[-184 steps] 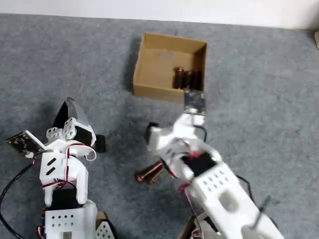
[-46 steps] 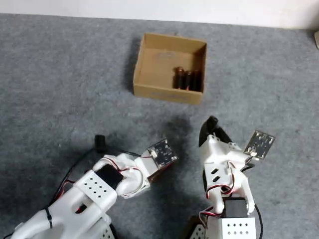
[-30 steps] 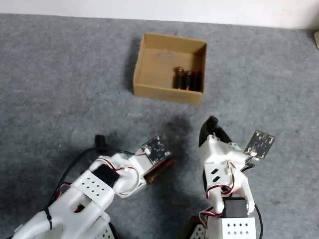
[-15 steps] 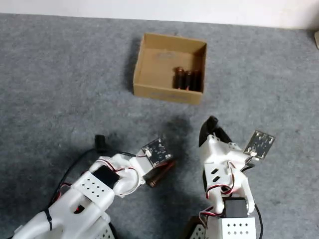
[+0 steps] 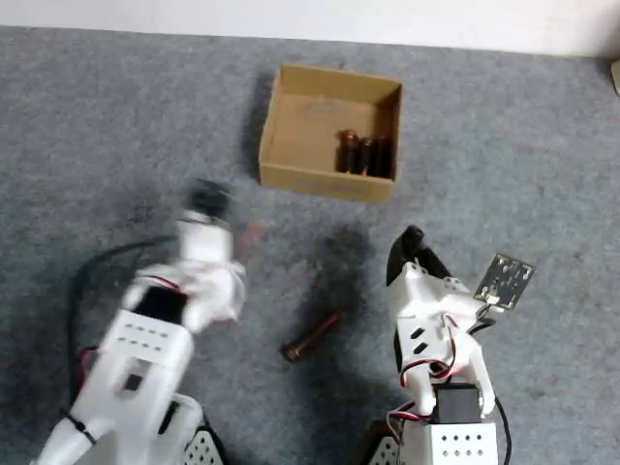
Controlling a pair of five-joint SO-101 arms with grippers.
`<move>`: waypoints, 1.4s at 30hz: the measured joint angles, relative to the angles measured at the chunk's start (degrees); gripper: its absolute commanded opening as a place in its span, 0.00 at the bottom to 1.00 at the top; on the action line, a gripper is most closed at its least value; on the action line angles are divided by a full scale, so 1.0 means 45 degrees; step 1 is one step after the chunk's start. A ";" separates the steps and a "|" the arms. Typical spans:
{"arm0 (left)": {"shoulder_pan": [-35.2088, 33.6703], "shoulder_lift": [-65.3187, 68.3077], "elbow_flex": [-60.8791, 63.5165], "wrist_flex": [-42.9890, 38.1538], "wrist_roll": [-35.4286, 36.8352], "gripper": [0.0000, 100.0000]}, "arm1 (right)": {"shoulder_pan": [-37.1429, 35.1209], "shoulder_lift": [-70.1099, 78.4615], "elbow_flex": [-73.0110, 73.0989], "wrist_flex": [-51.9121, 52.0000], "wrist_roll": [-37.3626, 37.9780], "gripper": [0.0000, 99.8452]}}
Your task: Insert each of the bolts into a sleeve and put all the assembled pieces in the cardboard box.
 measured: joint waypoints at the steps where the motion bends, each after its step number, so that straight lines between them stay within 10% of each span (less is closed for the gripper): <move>1: -0.0781 0.0000 -0.0059 0.0000 0.0918 0.01 | 0.0000 0.0000 0.0000 0.0000 0.0000 0.00; 26: -0.5197 -0.0078 0.1582 -0.2540 0.6505 0.01 | 0.0000 0.0000 0.0000 0.0000 0.0000 0.00; 36: -0.7560 -0.5431 0.1602 -0.2540 1.0198 0.01 | 0.0000 0.0000 0.0000 0.0000 0.0000 0.00; 42: -0.8029 -0.7717 0.3263 -0.2540 0.9827 0.01 | 0.0000 0.0000 0.0000 0.0000 0.0000 0.00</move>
